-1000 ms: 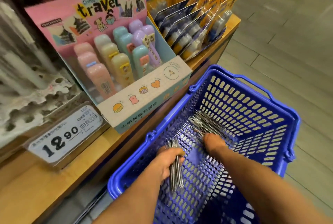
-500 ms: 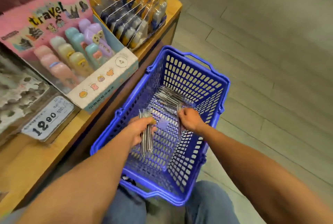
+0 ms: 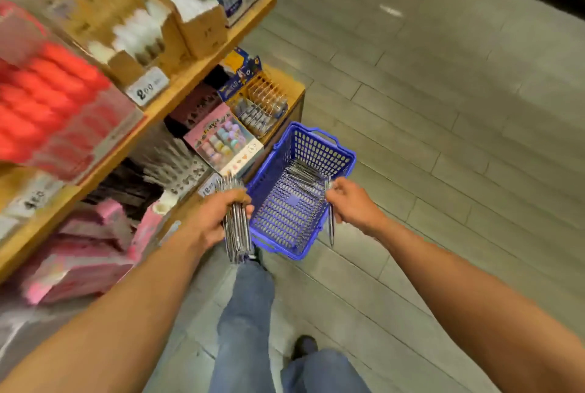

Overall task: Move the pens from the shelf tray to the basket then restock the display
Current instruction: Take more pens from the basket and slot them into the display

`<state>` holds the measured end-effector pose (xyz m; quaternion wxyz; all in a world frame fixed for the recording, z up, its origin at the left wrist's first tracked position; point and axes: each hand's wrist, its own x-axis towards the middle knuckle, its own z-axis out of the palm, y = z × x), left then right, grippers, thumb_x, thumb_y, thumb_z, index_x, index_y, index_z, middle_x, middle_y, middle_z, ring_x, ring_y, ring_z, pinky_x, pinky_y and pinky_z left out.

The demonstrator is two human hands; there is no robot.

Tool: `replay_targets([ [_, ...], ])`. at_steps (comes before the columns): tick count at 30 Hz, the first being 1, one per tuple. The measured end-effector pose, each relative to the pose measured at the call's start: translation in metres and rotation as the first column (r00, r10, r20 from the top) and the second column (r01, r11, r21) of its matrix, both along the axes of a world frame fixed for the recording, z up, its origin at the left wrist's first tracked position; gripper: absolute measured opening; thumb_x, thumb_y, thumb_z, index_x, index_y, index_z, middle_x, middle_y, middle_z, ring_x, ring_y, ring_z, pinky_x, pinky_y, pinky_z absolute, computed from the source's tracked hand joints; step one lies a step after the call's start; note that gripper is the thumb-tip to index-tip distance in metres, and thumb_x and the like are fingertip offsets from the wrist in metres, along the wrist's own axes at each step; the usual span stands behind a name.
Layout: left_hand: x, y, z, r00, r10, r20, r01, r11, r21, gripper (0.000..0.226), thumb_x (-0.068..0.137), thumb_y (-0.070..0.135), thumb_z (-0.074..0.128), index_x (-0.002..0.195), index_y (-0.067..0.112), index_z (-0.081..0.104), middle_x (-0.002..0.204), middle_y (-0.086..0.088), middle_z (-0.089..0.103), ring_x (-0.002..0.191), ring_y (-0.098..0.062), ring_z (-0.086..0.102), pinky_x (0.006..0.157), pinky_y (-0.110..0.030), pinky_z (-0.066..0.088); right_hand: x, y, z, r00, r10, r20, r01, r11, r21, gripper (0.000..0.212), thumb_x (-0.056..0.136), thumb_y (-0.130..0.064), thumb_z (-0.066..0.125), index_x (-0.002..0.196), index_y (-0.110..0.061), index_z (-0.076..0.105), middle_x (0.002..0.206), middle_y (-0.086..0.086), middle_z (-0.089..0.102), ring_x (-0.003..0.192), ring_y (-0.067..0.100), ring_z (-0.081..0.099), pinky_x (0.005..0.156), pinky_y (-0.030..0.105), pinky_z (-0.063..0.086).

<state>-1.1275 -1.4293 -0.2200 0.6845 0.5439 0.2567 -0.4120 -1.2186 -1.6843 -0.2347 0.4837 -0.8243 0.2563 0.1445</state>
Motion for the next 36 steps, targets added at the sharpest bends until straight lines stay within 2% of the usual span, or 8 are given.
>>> replay_targets([
  [4, -0.046, 0.028, 0.089, 0.995, 0.100, 0.017, -0.099, 0.995, -0.032, 0.017, 0.095, -0.003, 0.044, 0.084, 0.008, 0.052, 0.049, -0.004, 0.059, 0.039, -0.010, 0.059, 0.043, -0.019, 0.052, -0.023, 0.024, 0.082, 0.998, 0.039, 0.054, -0.043, 0.997, 0.058, 0.014, 0.085, -0.017, 0.054, 0.072, -0.019, 0.050, 0.044, -0.006, 0.052, 0.039, 0.015, 0.052, 0.041, 0.020, 0.038],
  [8, -0.084, 0.071, 0.148, 0.984, 0.176, 0.040, -0.173, 0.982, -0.072, 0.034, 0.095, 0.000, 0.042, 0.067, 0.004, 0.061, 0.053, -0.006, 0.060, 0.042, -0.012, 0.059, 0.045, -0.019, 0.053, -0.025, 0.055, 0.142, 0.993, 0.093, 0.078, -0.101, 0.990, 0.103, 0.018, 0.086, -0.016, 0.055, 0.069, -0.019, 0.051, 0.043, -0.008, 0.051, 0.039, 0.014, 0.053, 0.040, 0.019, 0.040],
  [10, -0.095, 0.097, 0.170, 0.975, 0.221, 0.024, -0.217, 0.971, -0.101, 0.030, 0.095, 0.002, 0.042, 0.072, 0.002, 0.060, 0.057, -0.008, 0.061, 0.044, -0.013, 0.060, 0.047, -0.019, 0.054, -0.020, 0.073, 0.168, 0.982, 0.151, 0.109, -0.164, 0.980, 0.116, 0.018, 0.084, -0.020, 0.054, 0.067, -0.020, 0.053, 0.044, -0.006, 0.053, 0.039, 0.014, 0.054, 0.040, 0.019, 0.040],
  [12, -0.103, 0.124, 0.188, 0.960, 0.279, 0.013, -0.274, 0.949, -0.153, 0.019, 0.094, 0.002, 0.042, 0.085, -0.001, 0.058, 0.069, -0.012, 0.065, 0.057, -0.015, 0.066, 0.060, -0.021, 0.058, -0.012, 0.095, 0.191, 0.967, 0.216, 0.137, -0.234, 0.964, 0.129, 0.016, 0.083, -0.023, 0.054, 0.067, -0.019, 0.053, 0.046, -0.004, 0.053, 0.041, 0.015, 0.055, 0.040, 0.019, 0.041],
  [14, -0.109, 0.155, 0.203, 0.931, 0.363, -0.027, -0.360, 0.907, -0.219, 0.009, 0.088, 0.000, 0.049, 0.093, -0.004, 0.055, 0.093, -0.019, 0.066, 0.079, -0.021, 0.068, 0.082, -0.027, 0.056, -0.006, 0.121, 0.210, 0.954, 0.255, 0.157, -0.280, 0.946, 0.162, 0.016, 0.083, -0.024, 0.056, 0.069, -0.016, 0.053, 0.049, -0.002, 0.054, 0.044, 0.017, 0.057, 0.043, 0.022, 0.042],
  [19, -0.129, 0.236, 0.239, 0.897, 0.440, 0.046, -0.421, 0.882, -0.212, 0.016, 0.072, 0.004, 0.060, 0.087, -0.001, 0.056, 0.070, -0.014, 0.063, 0.054, -0.020, 0.064, 0.053, -0.028, 0.059, 0.003, 0.207, 0.244, 0.907, 0.368, 0.207, -0.409, 0.886, 0.216, 0.022, 0.092, -0.023, 0.055, 0.075, -0.010, 0.052, 0.048, 0.004, 0.056, 0.041, 0.016, 0.056, 0.043, 0.023, 0.041],
  [30, -0.139, 0.437, 0.301, 0.838, 0.499, 0.223, -0.484, 0.867, -0.120, 0.013, 0.078, -0.001, 0.061, 0.092, -0.001, 0.060, 0.077, -0.017, 0.068, 0.067, -0.024, 0.065, 0.057, -0.032, 0.059, 0.027, 0.428, 0.297, 0.828, 0.496, 0.262, -0.555, 0.794, 0.250, 0.014, 0.096, -0.028, 0.056, 0.091, -0.016, 0.060, 0.065, 0.000, 0.061, 0.049, 0.016, 0.060, 0.042, 0.025, 0.044],
  [36, -0.130, 0.507, 0.325, 0.789, 0.558, 0.259, -0.533, 0.830, -0.166, 0.020, 0.075, -0.002, 0.061, 0.094, 0.000, 0.056, 0.078, -0.019, 0.066, 0.066, -0.027, 0.066, 0.059, -0.034, 0.059, 0.050, 0.510, 0.328, 0.761, 0.546, 0.351, -0.631, 0.749, 0.203, 0.012, 0.095, -0.027, 0.056, 0.088, -0.017, 0.057, 0.073, 0.000, 0.058, 0.051, 0.016, 0.061, 0.043, 0.025, 0.042],
])
